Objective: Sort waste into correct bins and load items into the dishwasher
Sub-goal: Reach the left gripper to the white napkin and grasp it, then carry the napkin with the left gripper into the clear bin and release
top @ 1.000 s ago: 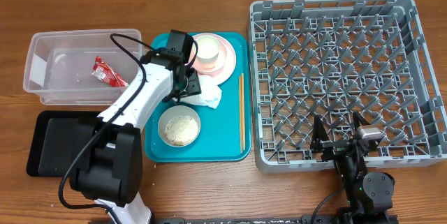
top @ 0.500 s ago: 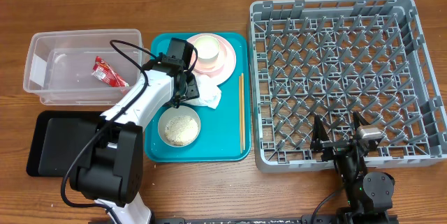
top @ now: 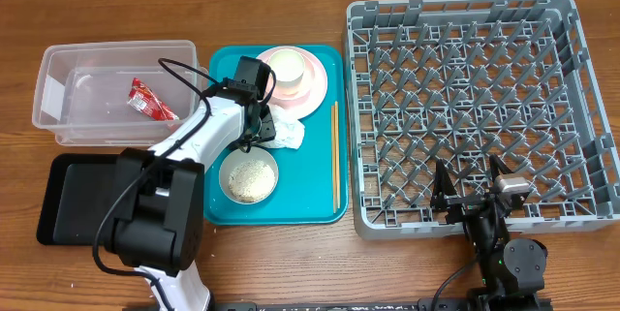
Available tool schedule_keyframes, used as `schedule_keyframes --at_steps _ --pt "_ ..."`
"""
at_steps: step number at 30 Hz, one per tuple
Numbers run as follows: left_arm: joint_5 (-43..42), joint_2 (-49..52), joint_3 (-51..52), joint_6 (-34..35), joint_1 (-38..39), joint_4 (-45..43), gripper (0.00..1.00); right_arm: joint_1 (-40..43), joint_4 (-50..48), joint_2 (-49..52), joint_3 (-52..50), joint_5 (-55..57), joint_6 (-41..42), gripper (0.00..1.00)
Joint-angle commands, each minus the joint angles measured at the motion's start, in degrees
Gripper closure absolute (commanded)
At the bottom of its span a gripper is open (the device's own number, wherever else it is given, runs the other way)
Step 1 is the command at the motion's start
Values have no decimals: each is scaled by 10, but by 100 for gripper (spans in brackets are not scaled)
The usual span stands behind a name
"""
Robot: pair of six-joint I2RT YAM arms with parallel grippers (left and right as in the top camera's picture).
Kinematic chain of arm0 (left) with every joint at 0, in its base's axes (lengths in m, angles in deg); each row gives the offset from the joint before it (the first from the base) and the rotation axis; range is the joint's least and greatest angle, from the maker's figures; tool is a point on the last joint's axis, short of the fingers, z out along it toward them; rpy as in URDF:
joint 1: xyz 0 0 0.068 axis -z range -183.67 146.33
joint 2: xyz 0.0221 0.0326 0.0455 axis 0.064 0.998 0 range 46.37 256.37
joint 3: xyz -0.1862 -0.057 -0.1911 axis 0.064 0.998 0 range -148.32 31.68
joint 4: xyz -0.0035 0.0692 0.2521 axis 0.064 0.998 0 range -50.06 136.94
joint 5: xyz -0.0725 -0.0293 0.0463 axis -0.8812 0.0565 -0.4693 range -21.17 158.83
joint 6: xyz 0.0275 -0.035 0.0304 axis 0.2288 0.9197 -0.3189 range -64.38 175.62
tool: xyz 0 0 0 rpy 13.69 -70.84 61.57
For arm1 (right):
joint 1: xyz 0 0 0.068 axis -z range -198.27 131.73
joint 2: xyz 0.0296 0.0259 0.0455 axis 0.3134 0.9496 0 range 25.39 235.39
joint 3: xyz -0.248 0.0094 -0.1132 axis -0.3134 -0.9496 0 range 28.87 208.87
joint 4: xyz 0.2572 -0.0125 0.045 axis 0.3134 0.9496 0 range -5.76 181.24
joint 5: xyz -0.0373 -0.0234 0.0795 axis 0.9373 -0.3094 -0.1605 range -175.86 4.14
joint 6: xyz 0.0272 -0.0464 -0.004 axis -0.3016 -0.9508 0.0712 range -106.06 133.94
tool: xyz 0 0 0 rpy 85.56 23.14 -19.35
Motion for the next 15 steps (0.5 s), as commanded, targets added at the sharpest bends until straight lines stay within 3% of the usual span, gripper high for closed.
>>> schedule_keyframes --at_steps 1,5,10,15 --pt "11 5 6 8 0 -5 63 4 -3 -6 -6 5 3 0" --pt "12 5 6 6 -1 -8 81 4 -3 -6 -6 6 3 0" --pt "12 2 -16 -15 -1 5 96 4 -3 -6 -6 6 3 0" --pt "12 -15 -95 -27 -1 61 96 4 -3 -6 -6 6 3 0"
